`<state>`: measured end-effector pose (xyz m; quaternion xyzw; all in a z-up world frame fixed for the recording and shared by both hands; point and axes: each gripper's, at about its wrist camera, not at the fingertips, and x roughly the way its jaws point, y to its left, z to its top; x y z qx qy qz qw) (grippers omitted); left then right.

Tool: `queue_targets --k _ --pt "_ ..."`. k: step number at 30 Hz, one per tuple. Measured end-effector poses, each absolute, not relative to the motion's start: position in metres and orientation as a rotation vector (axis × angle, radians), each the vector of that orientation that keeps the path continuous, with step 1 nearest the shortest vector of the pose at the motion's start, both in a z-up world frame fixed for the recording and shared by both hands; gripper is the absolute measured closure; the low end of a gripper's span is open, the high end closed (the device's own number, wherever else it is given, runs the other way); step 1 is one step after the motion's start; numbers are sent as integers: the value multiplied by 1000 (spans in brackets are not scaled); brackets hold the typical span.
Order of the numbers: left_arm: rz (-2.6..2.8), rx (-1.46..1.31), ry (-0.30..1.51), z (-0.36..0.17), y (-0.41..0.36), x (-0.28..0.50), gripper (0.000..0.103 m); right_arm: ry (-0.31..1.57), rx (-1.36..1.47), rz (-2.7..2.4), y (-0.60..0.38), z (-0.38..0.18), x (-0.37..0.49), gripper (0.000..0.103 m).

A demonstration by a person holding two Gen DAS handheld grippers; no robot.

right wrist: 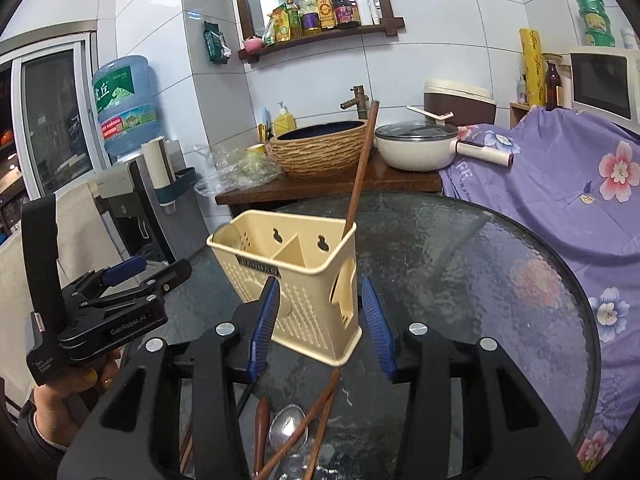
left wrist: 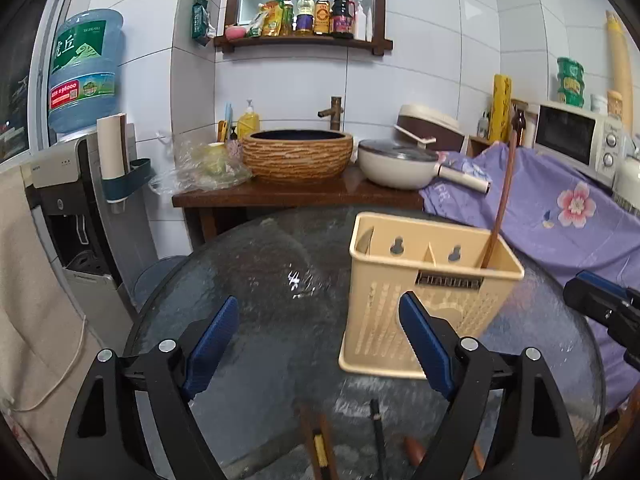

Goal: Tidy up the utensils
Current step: 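Grasp a brown chopstick with the left tool while the right tool grasps another brown chopstick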

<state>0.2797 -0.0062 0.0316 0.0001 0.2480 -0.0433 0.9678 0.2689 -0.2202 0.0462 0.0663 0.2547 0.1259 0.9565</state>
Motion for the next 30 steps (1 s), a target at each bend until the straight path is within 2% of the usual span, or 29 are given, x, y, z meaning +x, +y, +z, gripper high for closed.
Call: queue_targets --k 4,20,26,30 --pt "-85 2 528 20 0 264 19 545 113 252 -217 35 259 59" --pt "-69 -50 639 -16 24 233 20 676 127 274 -204 -12 243 59" --pt "-58 -80 673 -26 35 228 25 714 115 265 -201 -26 242 59" --pt "-55 -95 703 -33 43 226 33 739 115 256 -202 -34 243 59"
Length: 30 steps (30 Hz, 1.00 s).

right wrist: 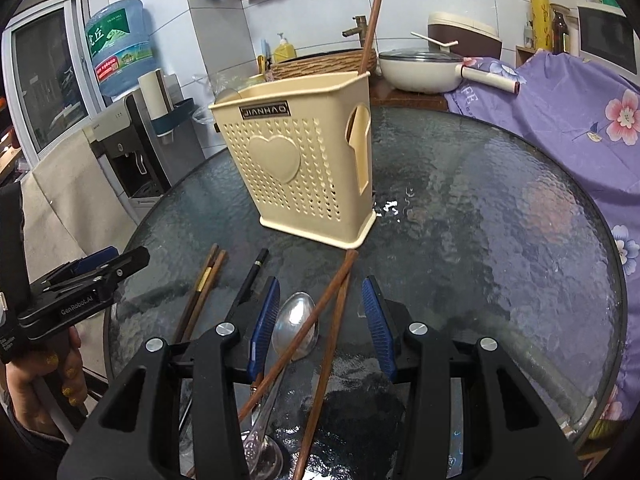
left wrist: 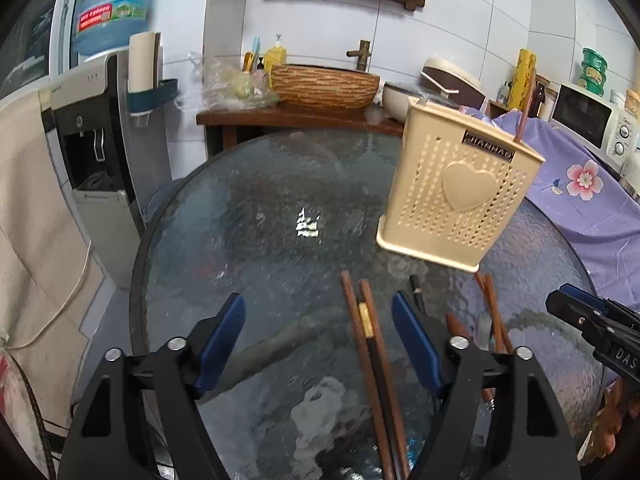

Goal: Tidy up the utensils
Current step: 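Grasp a brown chopstick with the left tool while the right tool grasps another brown chopstick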

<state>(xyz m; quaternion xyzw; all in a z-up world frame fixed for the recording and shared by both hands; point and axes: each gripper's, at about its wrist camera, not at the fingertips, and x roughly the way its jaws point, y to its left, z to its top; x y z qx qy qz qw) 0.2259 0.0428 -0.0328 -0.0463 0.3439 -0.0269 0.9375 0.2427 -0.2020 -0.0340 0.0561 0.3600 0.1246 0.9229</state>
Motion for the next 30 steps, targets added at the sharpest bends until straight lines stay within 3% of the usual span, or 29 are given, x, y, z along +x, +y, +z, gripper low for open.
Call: queue_targets --k 10,30 --pt "-72 -85 790 -59 43 225 51 856 91 224 -199 -67 253 66" --pt "-69 -62 810 -64 38 244 61 938 174 256 -178 -76 299 88"
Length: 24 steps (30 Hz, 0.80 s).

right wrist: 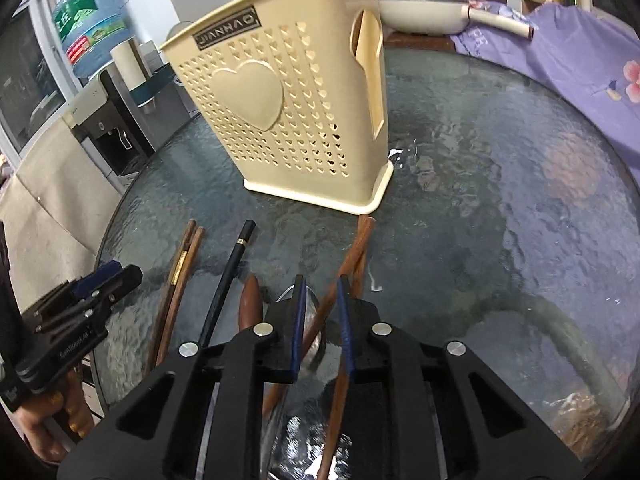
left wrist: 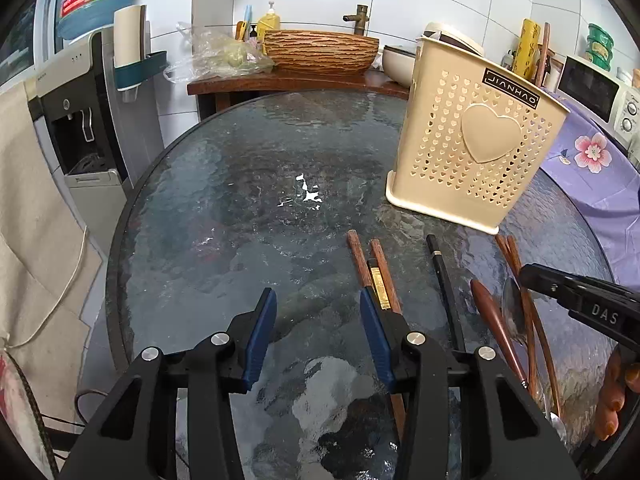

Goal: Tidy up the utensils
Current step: 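Grasp a brown chopstick with the left tool while the right tool grasps another brown chopstick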

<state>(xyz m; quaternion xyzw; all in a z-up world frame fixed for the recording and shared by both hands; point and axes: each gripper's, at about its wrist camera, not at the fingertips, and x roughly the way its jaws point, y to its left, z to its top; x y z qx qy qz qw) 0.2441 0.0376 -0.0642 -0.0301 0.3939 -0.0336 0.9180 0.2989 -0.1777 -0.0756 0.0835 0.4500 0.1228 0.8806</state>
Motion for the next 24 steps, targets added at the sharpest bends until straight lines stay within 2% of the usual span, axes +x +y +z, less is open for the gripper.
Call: queue_targets --k 9,14,24 --pt "-108 -46 831 -65 28 270 61 972 204 239 -177 -84 313 95" --pt "-129 -38 869 -69 24 292 64 978 200 235 -178 -84 319 95" --pt "-121 21 909 -80 14 311 80 991 197 222 -178 -83 332 95"
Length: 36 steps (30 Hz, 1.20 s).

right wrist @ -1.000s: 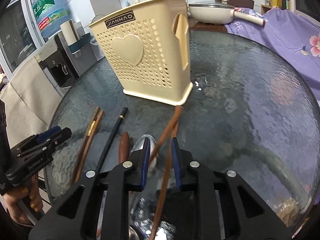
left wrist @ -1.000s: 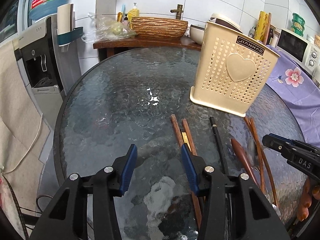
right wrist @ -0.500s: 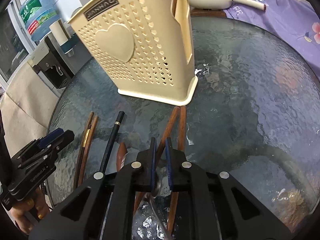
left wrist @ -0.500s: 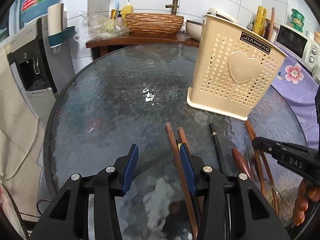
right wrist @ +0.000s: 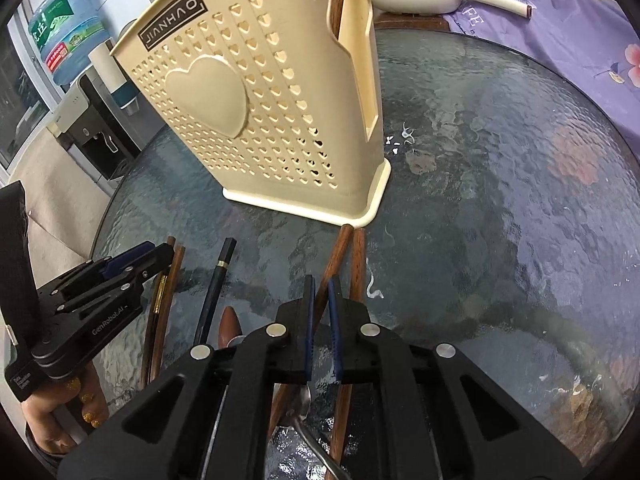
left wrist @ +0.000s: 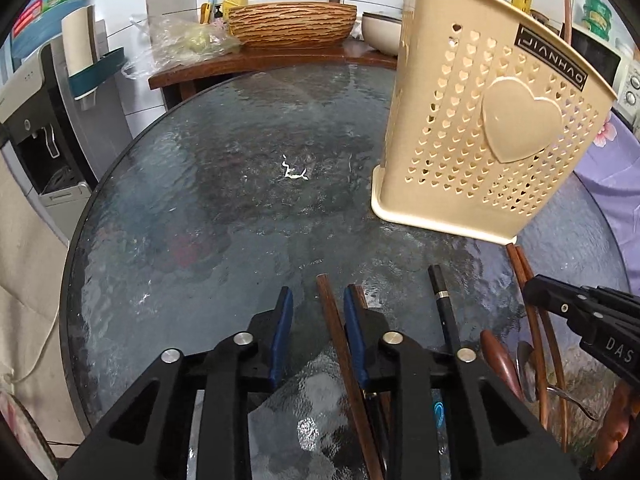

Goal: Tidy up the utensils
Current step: 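Grasp a brown chopstick with the left tool while the right tool grasps another brown chopstick, then lift the chopstick toward the holder with the left tool while the right tool drops its chopstick in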

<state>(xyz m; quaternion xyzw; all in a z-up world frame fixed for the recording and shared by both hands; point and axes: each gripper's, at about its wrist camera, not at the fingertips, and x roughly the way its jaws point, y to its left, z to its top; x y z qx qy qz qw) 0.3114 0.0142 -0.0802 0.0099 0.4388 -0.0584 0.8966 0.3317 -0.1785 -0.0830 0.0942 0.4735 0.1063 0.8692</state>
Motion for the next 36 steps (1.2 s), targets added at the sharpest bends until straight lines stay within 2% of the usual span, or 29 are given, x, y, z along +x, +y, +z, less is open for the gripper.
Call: queue_targets --k 10,25,36 --pt "-104 25 915 -80 15 316 94 1005 175 217 -168 -82 344 95" --pt "-103 -49 897 -78 25 317 95 992 166 226 -158 -83 345 95" --pt "-142 -122 797 -40 33 302 95 829 291 347 -179 -48 321 95"
